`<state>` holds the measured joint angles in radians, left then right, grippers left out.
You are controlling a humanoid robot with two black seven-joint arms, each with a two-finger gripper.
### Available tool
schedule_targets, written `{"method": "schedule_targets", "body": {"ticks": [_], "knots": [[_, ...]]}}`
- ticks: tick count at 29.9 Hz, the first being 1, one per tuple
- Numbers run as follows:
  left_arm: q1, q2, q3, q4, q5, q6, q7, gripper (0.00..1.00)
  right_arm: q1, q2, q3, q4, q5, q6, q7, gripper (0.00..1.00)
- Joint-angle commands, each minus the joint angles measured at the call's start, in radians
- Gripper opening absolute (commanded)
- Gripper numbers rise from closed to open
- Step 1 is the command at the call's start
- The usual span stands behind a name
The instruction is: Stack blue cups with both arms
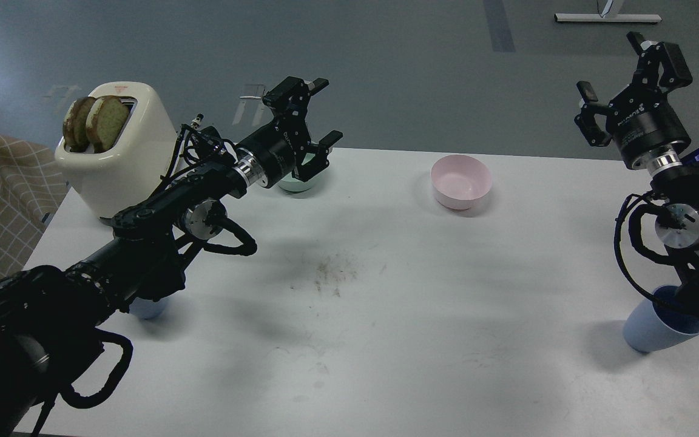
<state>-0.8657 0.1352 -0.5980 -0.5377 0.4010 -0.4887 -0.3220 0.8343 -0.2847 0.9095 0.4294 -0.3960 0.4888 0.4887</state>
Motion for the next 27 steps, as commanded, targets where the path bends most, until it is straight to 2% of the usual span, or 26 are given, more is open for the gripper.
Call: {"method": "schedule_targets", "body": {"ticks": [1,11,16,21,24,27], "knots": [[-0.007,0.006,-0.002,-0.001,0.002,0.000,-0.002,0.98,0.000,0.004,0.029,0.005,0.000,0.000,0.000,1.00],[-0.035,0.024,-0.022,0.005,-0.013,0.000,-0.005,0.98,0.016,0.001,0.019,-0.006,-0.006,0.000,0.000,1.00],[-0.039,0.029,-0.048,0.082,-0.014,0.000,-0.005,0.98,0.016,0.005,0.017,-0.008,-0.006,0.000,0.000,1.00],[-0.047,0.024,-0.046,0.091,-0.022,0.001,-0.003,0.98,0.022,0.012,0.014,-0.008,-0.006,0.000,0.000,1.00],[-0.047,0.020,-0.039,0.093,-0.025,0.082,-0.005,0.98,0.022,0.013,0.012,-0.008,-0.006,0.000,0.000,1.00],[-0.047,0.015,-0.036,0.093,-0.027,0.113,-0.029,0.98,0.022,0.018,0.012,-0.008,-0.004,0.000,0.000,1.00]]}}
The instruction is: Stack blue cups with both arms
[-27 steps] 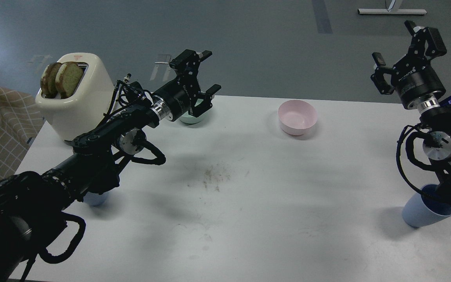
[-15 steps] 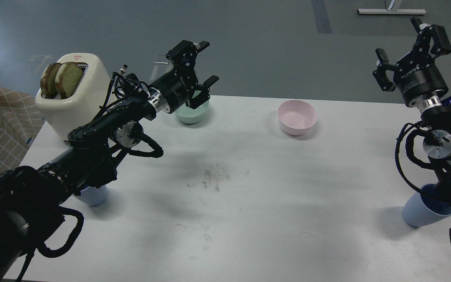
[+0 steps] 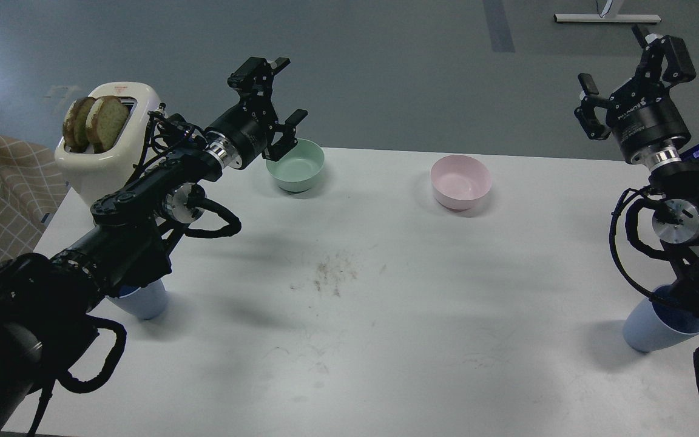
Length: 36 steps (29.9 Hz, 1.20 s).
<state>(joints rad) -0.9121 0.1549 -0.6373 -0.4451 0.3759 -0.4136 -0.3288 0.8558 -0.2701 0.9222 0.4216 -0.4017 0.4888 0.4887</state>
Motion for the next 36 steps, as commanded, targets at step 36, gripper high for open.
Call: {"method": "schedule_targets", "body": {"ticks": [36], "knots": [[-0.018,-0.011,-0.004,-0.020,0.000,-0.075,-0.138,0.98,0.108,0.052,-0.025,-0.153,0.063,0.000,-0.012,1.00]]}}
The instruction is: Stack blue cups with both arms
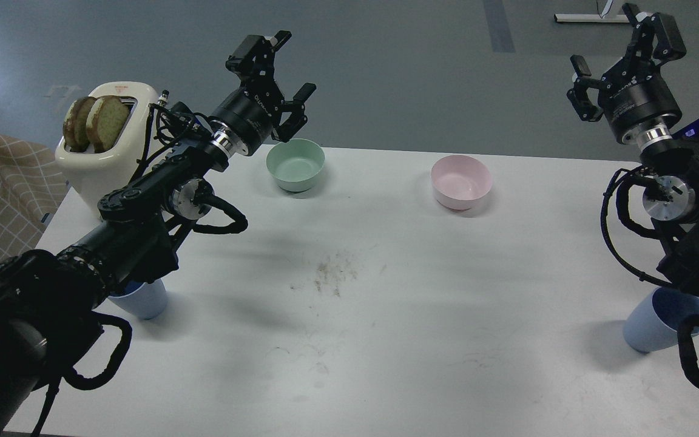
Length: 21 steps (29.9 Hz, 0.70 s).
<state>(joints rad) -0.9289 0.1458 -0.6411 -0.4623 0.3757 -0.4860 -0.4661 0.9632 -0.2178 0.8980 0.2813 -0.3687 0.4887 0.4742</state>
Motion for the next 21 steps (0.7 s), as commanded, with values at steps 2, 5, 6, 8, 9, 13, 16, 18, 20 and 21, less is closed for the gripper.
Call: {"method": "schedule_targets", "body": {"ticks": [2,5,6,8,9,13,16,18,20,21], "knots": [[-0.001,-0.006,0.000,-0.002,0.000,-0.003,0.000,0.98,-0.001,-0.003,-0.001,-0.013,0.031,0.000,0.004,1.00],[-0.002,-0.011,0.000,-0.002,0.000,-0.003,0.000,0.98,-0.003,-0.009,-0.002,-0.008,0.031,0.000,0.007,1.00],[-0.004,-0.012,0.000,-0.002,0.000,-0.003,0.000,0.98,-0.004,-0.011,-0.002,-0.007,0.031,0.000,0.008,1.00],[-0.005,-0.011,0.001,-0.002,0.000,-0.003,0.000,0.98,-0.004,-0.011,-0.002,-0.005,0.031,0.000,0.009,1.00],[-0.005,-0.009,0.001,-0.002,0.000,-0.003,0.000,0.98,-0.003,-0.011,-0.002,-0.005,0.031,0.000,0.011,1.00],[-0.013,-0.011,0.001,-0.002,0.000,-0.003,-0.002,0.98,-0.003,-0.002,-0.001,-0.004,0.031,0.000,0.012,1.00],[-0.013,-0.011,0.000,-0.004,0.000,-0.003,-0.002,0.98,-0.003,0.002,-0.001,-0.005,0.031,0.000,0.014,1.00],[-0.013,-0.011,0.000,-0.012,0.000,-0.003,-0.002,0.98,-0.004,0.003,-0.001,-0.004,0.031,0.000,0.014,1.00],[-0.013,-0.011,0.000,-0.019,0.000,-0.003,-0.002,0.98,-0.004,0.000,-0.001,-0.001,0.031,0.000,0.014,1.00],[-0.015,-0.011,0.000,-0.019,0.000,-0.003,-0.002,0.98,-0.004,0.000,-0.001,-0.001,0.031,0.000,0.014,1.00]]}}
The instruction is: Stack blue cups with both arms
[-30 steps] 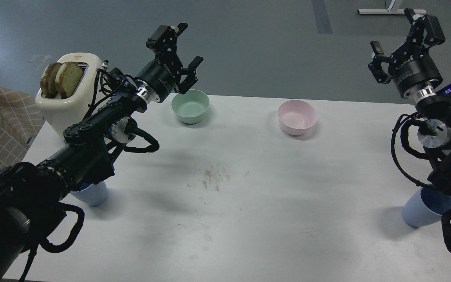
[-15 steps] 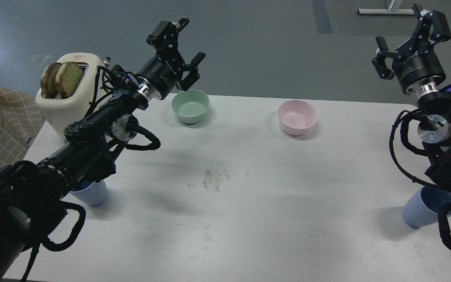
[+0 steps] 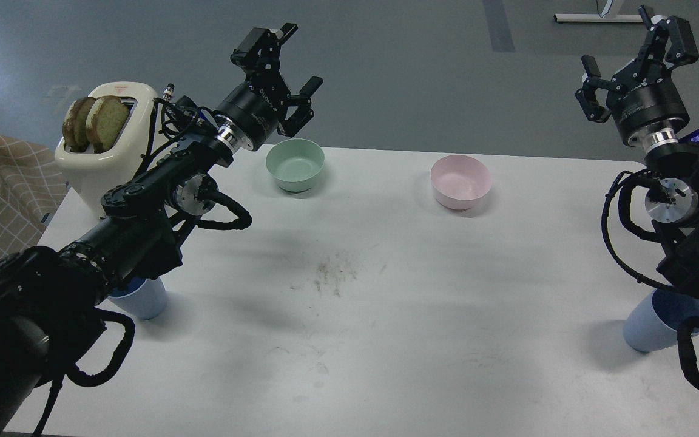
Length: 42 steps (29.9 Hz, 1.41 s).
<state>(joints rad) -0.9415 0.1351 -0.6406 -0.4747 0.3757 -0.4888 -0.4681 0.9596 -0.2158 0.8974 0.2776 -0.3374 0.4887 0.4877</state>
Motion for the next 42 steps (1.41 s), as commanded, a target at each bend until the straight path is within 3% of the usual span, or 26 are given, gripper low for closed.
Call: {"method": "schedule_targets", "body": {"ticks": [1,21,25,31,42], "knots": [[-0.002,0.000,-0.001,-0.007,0.000,0.000,0.000,0.98,-0.001,-0.004,0.000,0.005,0.000,0.000,0.000,1.00],[-0.013,0.012,0.009,-0.039,0.014,0.000,0.000,0.98,0.001,-0.014,-0.002,0.015,-0.002,0.000,0.001,1.00],[-0.059,0.064,0.018,-0.088,0.064,0.000,0.000,0.98,0.002,-0.019,-0.003,0.020,-0.002,0.000,0.001,1.00],[-0.132,0.193,0.019,-0.231,0.279,0.000,0.000,0.98,0.002,-0.025,-0.006,0.029,-0.002,0.000,0.001,1.00],[-0.100,0.627,0.035,-0.731,0.825,0.000,0.005,0.98,0.004,-0.036,-0.008,0.034,-0.002,0.000,0.001,1.00]]}}
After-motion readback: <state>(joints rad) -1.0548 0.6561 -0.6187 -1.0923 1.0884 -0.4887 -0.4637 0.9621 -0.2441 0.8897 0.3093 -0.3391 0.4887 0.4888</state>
